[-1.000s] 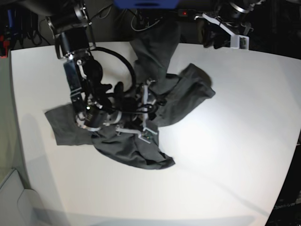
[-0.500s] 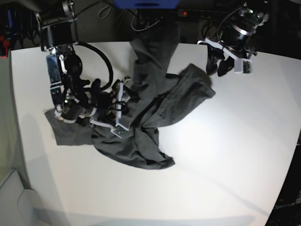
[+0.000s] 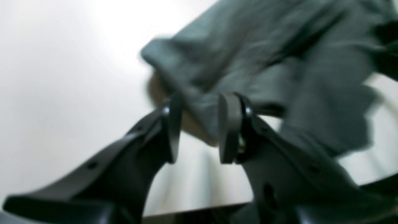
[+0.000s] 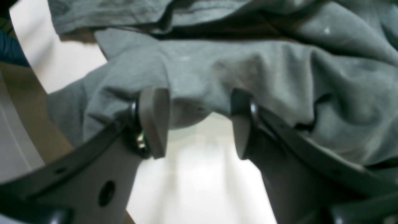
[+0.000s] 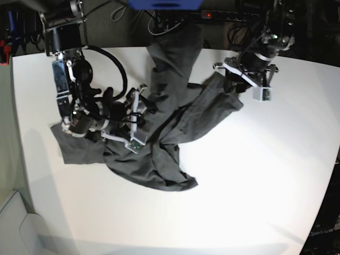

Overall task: Layout the t-shirt on the table in an organized manner, then fold the t-shirt properly
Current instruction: 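Lower the left gripper and grasp the shirt edge nearest it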

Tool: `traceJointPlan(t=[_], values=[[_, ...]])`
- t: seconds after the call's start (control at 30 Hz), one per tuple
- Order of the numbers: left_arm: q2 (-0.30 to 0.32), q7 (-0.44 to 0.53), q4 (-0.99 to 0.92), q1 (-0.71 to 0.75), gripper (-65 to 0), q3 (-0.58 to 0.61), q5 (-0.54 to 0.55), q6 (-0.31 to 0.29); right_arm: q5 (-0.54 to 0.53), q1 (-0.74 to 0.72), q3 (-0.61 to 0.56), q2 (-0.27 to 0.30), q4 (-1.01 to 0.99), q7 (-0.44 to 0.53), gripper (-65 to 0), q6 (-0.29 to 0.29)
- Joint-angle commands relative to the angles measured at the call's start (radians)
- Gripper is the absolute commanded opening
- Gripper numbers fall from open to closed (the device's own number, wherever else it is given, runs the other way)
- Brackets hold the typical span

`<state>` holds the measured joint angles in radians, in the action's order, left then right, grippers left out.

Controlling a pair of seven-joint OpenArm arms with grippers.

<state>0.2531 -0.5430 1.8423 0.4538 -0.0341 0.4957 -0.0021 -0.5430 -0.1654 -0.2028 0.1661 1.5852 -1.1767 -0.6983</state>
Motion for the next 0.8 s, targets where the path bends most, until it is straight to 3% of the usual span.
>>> traceJointPlan(t=[0.0, 0.33, 0.77], values=[[-0.002, 0.025, 0.007, 0.001, -45.1, -0.005, 0.007, -0.006, -0.016, -0.018, 0.004, 0.005, 0.017, 0.019, -31.8, 0.0], [-0.013, 0.033, -0.069, -0.013, -45.2, 0.001, 0.016, -0.006, -0.018, -0.018, 0.004, 0.017, 0.017, 0.019, -31.8, 0.0], [-0.08, 0.025, -0.142, -0.074, -45.5, 0.003, 0.016, -0.008, -0.016, -0.018, 0.004, 0.019, 0.014, 0.019, -31.8, 0.0]])
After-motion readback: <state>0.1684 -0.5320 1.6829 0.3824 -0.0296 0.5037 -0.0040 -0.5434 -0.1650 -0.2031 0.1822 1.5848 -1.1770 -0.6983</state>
